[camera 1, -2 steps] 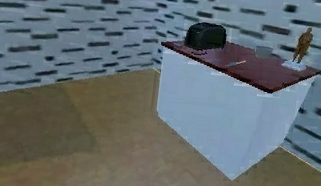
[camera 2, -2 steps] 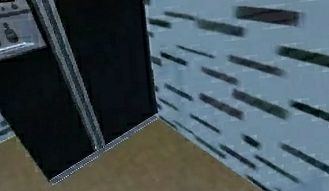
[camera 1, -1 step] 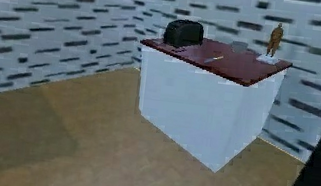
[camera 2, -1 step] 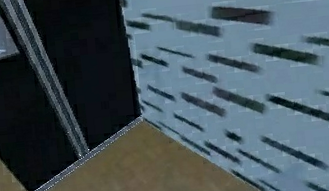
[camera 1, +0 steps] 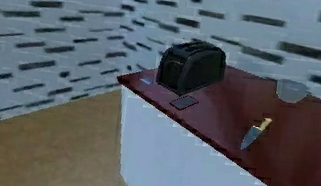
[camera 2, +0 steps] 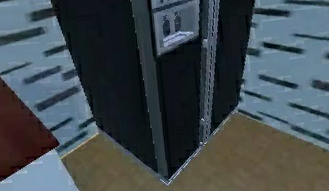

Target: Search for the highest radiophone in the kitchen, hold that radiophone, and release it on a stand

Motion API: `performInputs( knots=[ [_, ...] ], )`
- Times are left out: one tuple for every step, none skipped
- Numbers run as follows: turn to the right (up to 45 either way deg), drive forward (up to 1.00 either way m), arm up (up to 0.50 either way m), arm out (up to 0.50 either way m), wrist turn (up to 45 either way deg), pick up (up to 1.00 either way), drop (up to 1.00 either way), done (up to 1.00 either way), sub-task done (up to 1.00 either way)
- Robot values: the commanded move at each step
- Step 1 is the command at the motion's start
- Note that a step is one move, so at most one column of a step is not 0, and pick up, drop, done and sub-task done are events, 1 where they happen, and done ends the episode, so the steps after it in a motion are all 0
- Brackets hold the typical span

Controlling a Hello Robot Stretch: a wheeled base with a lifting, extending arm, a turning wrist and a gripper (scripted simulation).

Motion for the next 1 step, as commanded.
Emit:
performInputs(
  knots=[
    [-45.0,0.0,0.0,0.0,0.0,0.0,0.0,0.0,0.0]
  ],
)
